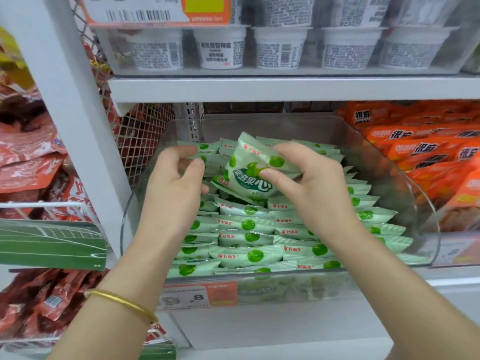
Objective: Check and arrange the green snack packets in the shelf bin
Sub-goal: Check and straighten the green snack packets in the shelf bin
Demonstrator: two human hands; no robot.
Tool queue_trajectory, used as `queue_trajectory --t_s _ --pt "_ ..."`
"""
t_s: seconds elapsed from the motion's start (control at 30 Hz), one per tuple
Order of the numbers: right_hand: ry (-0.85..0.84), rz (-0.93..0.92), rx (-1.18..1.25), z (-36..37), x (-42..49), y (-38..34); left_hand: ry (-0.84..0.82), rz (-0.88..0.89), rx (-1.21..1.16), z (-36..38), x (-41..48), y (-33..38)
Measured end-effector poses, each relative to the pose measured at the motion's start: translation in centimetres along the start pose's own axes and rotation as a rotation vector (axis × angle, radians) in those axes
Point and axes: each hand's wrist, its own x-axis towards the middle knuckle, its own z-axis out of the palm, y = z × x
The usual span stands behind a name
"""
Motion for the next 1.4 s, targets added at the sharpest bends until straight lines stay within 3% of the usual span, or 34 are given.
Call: queue_trajectory --t_s 0.13,0.4,0.6,0.73,0.93,1.07,1.23,1.4 --pt "-0.133 -0.080 -0.216 0.4 0.5 -0.7 -0.022 0.038 0.081 -0.1 0.2 -0.3" --pt "-0.417 -0.056 -0.515 2.2 1.6 -1.2 -0.087 0.186 0.358 -0.4 0.3 -1.0" --pt "-0.331 -0.055 -0.597 1.3 1.9 -1.4 -0.230 0.293 0.748 0.3 0.2 -1.7" --pt "-0.471 -0.043 -0.630 2.2 1.9 -1.1 -0.267 0.238 0.924 0.6 0.0 -1.6" --pt "-0.416 -0.058 -0.654 2.0 1.9 -0.8 -0.307 0.210 0.952 0.6 -0.1 -1.7" --pt "-0.496 -0.013 -0.593 2.1 1.9 -0.7 -0.358 0.198 0.970 0.6 -0.3 -2.0" --pt "-0.280 0.101 -0.433 -0.1 4.0 -0.6 -0.255 0.225 0.863 0.2 0.1 -1.7" --pt "-0.400 0.061 -0.546 2.6 3.6 -0.5 -0.268 0.212 0.899 0.4 0.7 -2.2"
